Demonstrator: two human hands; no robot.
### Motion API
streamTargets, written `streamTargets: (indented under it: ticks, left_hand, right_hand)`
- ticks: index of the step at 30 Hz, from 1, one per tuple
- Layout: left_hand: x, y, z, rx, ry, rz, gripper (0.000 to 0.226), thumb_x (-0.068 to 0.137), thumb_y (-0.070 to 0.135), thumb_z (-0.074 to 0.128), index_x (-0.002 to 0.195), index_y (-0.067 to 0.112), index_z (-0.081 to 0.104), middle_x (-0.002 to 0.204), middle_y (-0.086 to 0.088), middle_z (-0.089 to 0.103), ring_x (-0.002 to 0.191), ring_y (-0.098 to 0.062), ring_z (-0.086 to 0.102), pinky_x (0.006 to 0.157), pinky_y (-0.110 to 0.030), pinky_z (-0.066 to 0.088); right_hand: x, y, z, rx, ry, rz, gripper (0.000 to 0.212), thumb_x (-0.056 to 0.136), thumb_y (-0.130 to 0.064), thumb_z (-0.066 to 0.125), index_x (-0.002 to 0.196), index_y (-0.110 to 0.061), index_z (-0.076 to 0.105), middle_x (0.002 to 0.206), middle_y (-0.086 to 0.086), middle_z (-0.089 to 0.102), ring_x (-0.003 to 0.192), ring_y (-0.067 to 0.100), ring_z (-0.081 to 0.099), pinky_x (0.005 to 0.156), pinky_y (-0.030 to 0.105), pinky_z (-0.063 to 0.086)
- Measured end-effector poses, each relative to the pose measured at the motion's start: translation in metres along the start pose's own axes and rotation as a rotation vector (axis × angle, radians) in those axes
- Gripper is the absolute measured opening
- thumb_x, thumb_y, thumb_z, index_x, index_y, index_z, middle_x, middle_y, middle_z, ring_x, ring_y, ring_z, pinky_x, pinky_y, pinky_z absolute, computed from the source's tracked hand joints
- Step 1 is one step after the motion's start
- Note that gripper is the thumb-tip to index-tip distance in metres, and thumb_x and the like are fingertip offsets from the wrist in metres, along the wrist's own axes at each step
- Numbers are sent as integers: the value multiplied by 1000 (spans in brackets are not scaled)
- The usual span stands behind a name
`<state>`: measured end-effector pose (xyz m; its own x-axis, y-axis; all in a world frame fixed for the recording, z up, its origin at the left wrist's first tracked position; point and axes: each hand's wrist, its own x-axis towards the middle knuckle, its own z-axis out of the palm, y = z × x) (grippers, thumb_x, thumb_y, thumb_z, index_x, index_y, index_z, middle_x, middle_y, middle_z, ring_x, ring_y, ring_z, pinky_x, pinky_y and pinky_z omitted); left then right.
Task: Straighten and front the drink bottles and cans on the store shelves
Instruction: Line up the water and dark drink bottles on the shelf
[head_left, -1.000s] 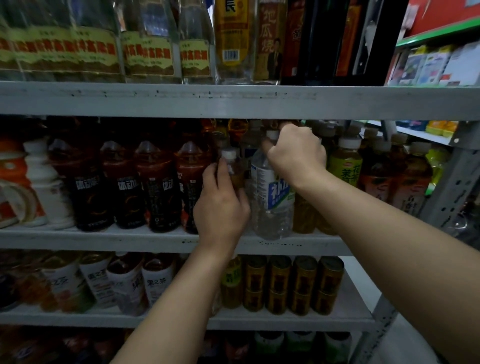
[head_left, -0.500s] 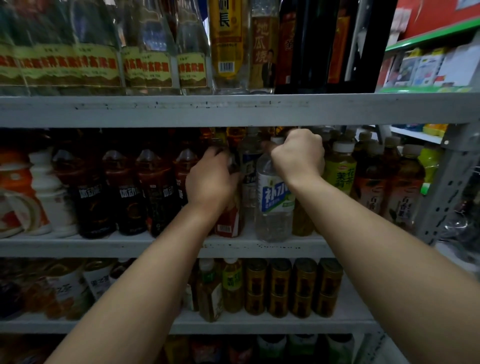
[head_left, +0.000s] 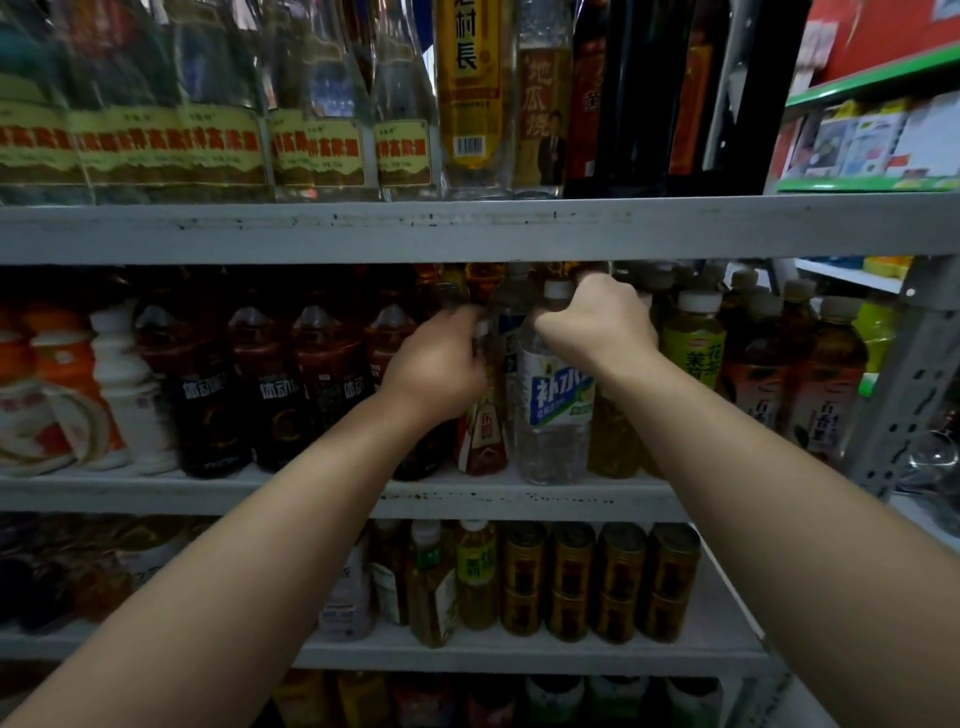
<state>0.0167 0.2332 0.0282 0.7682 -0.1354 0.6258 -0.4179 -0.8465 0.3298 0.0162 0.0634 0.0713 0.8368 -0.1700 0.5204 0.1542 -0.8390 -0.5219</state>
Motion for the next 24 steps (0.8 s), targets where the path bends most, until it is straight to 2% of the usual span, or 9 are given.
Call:
streamTargets:
  ticks: [2,4,7,10,13,16,18,21,24]
  left_hand:
    - [0,5,3,62,22,-34,52,80,43,62,127,25,47,121,-3,56,105,-25,56,77,-34,48]
    - [1,6,5,183,48,-35,55,80,46,64,128,26,47,125,-2,54,107,-26,56,75,-35,48]
    - [3,3,2,243,49,-13,53,82,41,64,130,27,49,131,-1,53,112,-26,55,78,-36,47]
    - [6,-1,-2,229,-2,15,46,81,38,64,125,30,53,123,0,58,108,-25,56,77,-35,48]
    - [7,-5,-6,183,-43,44,47,85,34,60,130,35,50,127,1,58,112,-24,55,82,-38,50]
    - [3,-6,-6,199,-28,75,46,92,37,50,137,39,42,139,-1,48,115,-28,53,83,-38,50]
    - [-1,-5,-4,245,-18,68,46,93,41,45,138,40,36,141,-4,41,108,-34,56,74,-37,50]
    - [-3,-2,-3,278,-26,56,51,90,41,51,138,40,34,139,-8,37,97,-37,58,63,-33,46]
    - [-4,0,-4,271,-2,57,55,86,41,59,138,37,39,136,-9,38,98,-37,59,66,-35,49]
  right_hand:
    - [1,3,1,-4,-53,15,31,71,-46,65,85,-20,57,79,0,58,72,23,56,63,34,51]
    - [2,4,1,20,-67,16,36,72,-51,68,90,-21,59,84,1,60,75,23,57,64,34,51]
    - [-2,3,6,39,-13,1,44,71,-59,69,89,-21,57,82,-1,57,73,21,55,58,30,45]
    - [-7,2,10,9,34,0,48,70,-66,65,84,-22,51,76,-2,52,70,21,50,54,29,38]
    - [-5,2,11,15,38,-2,49,70,-67,65,87,-22,53,80,-2,55,72,22,52,56,29,40]
    - [0,4,7,10,-30,-25,54,70,-68,63,96,-21,56,86,-2,59,76,22,54,60,31,44]
    - [2,6,2,25,-125,-34,55,67,-67,66,97,-22,58,85,-3,62,73,18,58,58,30,49]
    - [3,9,-1,36,-274,-40,55,60,-61,76,99,-27,57,87,-4,63,72,15,60,57,29,53]
    - [3,10,1,106,-293,-29,62,59,-55,80,107,-25,56,94,-3,63,81,19,62,67,38,58]
